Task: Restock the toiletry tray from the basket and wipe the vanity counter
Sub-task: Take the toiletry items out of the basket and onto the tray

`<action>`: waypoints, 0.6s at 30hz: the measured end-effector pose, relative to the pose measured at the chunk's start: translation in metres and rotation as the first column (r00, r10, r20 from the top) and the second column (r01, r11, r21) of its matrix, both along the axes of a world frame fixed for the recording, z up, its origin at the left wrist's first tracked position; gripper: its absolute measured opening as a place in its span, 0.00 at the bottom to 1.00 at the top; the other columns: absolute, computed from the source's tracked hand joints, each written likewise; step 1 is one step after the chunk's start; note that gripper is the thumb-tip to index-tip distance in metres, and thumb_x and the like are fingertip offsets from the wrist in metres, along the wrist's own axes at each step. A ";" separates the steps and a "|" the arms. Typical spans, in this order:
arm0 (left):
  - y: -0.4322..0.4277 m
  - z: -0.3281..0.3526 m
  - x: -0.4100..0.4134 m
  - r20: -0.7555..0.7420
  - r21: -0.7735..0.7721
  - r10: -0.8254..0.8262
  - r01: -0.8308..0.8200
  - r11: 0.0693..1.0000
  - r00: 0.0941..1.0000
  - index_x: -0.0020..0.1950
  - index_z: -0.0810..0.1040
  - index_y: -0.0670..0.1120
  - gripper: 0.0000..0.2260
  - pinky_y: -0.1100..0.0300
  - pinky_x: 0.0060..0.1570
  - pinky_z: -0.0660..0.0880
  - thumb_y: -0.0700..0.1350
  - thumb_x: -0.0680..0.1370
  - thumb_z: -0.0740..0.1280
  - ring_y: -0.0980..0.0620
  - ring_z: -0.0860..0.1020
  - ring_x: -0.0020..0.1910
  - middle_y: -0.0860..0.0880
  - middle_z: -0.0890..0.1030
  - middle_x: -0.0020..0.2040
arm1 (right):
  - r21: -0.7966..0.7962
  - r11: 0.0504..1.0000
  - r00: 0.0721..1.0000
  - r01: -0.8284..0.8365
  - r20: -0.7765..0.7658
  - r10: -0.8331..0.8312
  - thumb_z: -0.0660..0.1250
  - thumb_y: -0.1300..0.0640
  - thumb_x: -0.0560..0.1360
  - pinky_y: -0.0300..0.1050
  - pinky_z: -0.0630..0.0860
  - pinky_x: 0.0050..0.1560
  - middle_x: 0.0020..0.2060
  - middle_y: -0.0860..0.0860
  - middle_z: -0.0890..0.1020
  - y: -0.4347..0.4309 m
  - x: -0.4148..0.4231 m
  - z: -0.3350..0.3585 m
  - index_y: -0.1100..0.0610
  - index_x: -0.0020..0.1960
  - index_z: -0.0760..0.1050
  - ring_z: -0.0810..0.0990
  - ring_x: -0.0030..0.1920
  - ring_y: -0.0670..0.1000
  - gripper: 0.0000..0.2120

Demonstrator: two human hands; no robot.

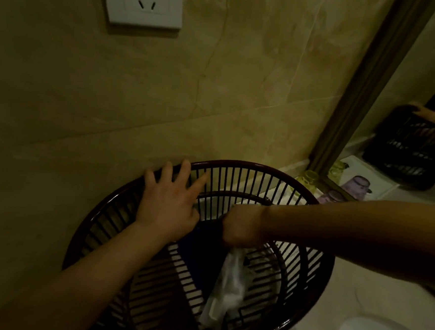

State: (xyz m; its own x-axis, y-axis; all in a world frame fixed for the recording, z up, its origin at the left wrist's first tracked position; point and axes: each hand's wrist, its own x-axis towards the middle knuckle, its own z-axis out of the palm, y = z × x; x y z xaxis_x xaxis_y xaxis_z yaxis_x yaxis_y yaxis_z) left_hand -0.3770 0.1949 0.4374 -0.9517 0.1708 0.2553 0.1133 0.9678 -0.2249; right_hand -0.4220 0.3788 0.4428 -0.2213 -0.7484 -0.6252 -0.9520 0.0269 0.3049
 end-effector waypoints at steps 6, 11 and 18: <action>-0.006 0.004 0.005 -0.038 0.078 -0.020 0.023 0.997 0.999 0.77 0.57 0.58 0.28 0.35 0.59 0.63 0.56 0.77 0.58 0.35 0.65 0.67 0.41 0.63 0.76 | -0.651 0.704 0.958 0.282 0.226 -0.176 0.66 0.56 0.77 0.47 0.77 0.42 0.42 0.51 0.82 0.036 0.007 0.068 0.56 0.51 0.78 0.80 0.44 0.51 0.05; -0.005 0.005 0.004 -0.004 0.062 0.006 -0.005 0.998 1.000 0.78 0.54 0.60 0.28 0.35 0.60 0.62 0.58 0.78 0.55 0.36 0.63 0.69 0.42 0.61 0.77 | -0.775 -0.095 0.758 0.624 0.631 -0.164 0.67 0.53 0.76 0.43 0.82 0.45 0.45 0.49 0.83 0.077 0.009 0.113 0.55 0.52 0.78 0.84 0.45 0.46 0.08; 0.000 0.011 0.010 -0.003 0.051 0.005 -0.004 0.999 1.000 0.74 0.68 0.55 0.28 0.33 0.53 0.69 0.56 0.73 0.60 0.32 0.70 0.62 0.38 0.71 0.70 | -0.545 -0.634 0.489 0.549 0.824 -0.285 0.70 0.60 0.75 0.49 0.84 0.42 0.42 0.51 0.84 0.141 -0.060 0.094 0.53 0.48 0.77 0.85 0.41 0.50 0.03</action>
State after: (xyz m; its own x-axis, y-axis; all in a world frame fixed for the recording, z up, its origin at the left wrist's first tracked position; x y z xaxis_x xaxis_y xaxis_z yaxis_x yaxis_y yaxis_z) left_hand -0.3670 0.1954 0.4481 -0.9515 0.1530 0.2669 0.1082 0.9786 -0.1753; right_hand -0.4824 0.5194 0.5364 -0.9429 0.0878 0.3212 -0.2442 0.4736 -0.8462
